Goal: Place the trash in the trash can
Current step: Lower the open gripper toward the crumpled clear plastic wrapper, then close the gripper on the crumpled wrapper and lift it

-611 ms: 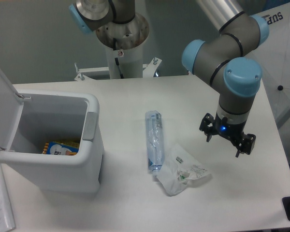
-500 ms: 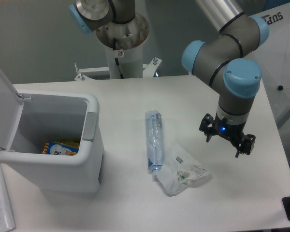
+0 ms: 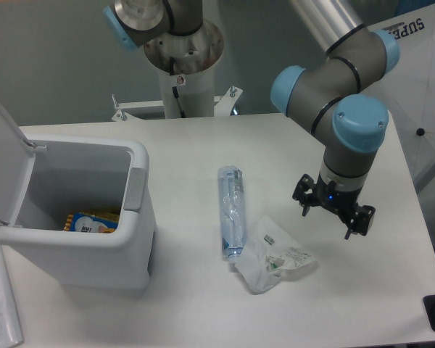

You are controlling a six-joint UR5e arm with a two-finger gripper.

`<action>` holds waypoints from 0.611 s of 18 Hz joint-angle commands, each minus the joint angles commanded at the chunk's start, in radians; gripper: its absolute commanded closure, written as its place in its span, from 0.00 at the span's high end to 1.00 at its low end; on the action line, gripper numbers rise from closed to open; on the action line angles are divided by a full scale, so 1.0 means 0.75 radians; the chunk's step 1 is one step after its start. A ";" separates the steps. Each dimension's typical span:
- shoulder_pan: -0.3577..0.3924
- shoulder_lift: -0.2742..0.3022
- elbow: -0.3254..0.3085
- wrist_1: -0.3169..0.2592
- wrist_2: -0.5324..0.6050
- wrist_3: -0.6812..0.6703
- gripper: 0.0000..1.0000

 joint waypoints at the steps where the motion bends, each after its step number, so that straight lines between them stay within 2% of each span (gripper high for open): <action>1: -0.006 -0.002 -0.014 0.031 0.004 -0.090 1.00; 5: -0.082 -0.055 0.002 0.037 0.006 -0.181 1.00; 8: -0.098 -0.108 0.006 0.037 0.004 -0.261 1.00; 11: -0.131 -0.194 0.085 0.037 0.010 -0.265 1.00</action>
